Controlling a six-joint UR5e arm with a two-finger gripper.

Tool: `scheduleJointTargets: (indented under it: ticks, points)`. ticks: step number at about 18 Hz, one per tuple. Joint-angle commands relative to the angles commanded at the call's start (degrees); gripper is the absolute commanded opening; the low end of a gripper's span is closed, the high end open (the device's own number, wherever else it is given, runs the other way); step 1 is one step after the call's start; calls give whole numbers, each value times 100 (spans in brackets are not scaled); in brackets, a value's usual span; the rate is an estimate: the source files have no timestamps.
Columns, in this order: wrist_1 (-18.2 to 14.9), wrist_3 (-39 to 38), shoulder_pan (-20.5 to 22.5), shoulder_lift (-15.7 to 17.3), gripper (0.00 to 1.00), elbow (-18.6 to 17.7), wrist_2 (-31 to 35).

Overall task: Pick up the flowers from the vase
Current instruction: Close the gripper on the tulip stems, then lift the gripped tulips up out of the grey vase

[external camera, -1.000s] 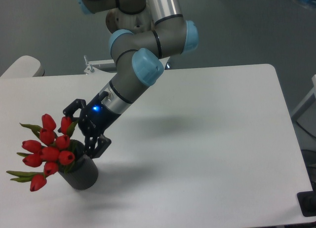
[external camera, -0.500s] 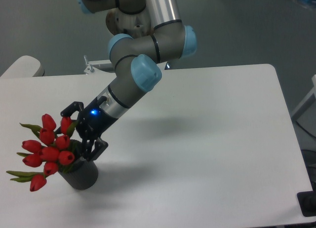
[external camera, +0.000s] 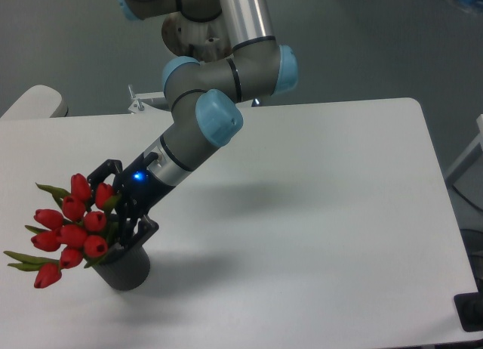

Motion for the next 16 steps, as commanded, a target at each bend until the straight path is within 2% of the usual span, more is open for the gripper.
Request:
scheduleJointTargets:
  ticks: [7, 11, 16]
  points:
    - [0, -61, 26, 44, 40, -9, 0]
    - [0, -79, 35, 61, 32, 0, -9]
    - [0, -79, 61, 88, 31, 17, -123]
